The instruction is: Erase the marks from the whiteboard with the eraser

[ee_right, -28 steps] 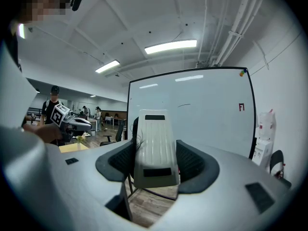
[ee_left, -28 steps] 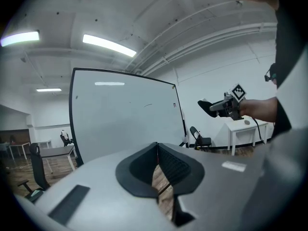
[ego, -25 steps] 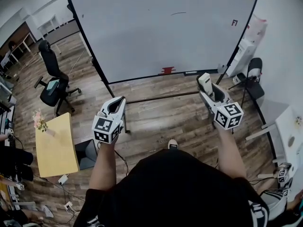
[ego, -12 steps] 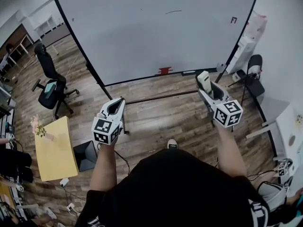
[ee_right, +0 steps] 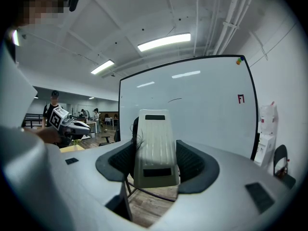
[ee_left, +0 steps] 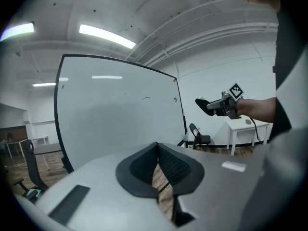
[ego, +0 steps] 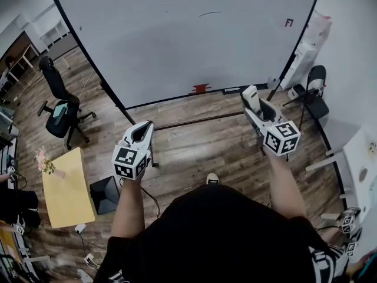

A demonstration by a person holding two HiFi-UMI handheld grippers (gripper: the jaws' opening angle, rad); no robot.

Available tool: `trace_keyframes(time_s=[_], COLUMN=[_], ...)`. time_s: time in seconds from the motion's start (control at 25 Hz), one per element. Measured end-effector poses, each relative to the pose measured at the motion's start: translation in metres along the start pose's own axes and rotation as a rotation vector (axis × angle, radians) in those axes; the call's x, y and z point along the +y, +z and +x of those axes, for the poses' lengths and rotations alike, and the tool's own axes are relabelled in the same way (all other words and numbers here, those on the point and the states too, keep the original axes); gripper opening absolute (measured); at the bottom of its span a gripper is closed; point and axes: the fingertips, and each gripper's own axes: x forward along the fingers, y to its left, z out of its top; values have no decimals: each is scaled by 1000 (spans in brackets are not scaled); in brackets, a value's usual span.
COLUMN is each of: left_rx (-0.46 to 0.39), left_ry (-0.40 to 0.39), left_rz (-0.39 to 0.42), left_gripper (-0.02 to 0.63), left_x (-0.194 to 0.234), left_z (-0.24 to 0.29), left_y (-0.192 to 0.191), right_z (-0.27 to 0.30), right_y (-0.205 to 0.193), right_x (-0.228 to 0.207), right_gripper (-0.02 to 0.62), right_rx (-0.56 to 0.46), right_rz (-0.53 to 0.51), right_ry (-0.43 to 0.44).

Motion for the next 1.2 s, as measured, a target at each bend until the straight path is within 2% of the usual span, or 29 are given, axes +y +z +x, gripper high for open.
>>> trace_keyframes(time_s=[0.64, 1.2], left_rx=[24, 59], left_ry=[-20, -28], left_rz=[-11, 0], left_gripper=[14, 14], left_x=[2, 23], left_z=[62, 111], left_y=[9, 5], right_z=[36, 85], right_y=[-5, -6], right_x=[-48, -83], right_gripper=[252, 252], right_rx=[27, 43], right_rz=[3, 9], right_ry=[5, 18])
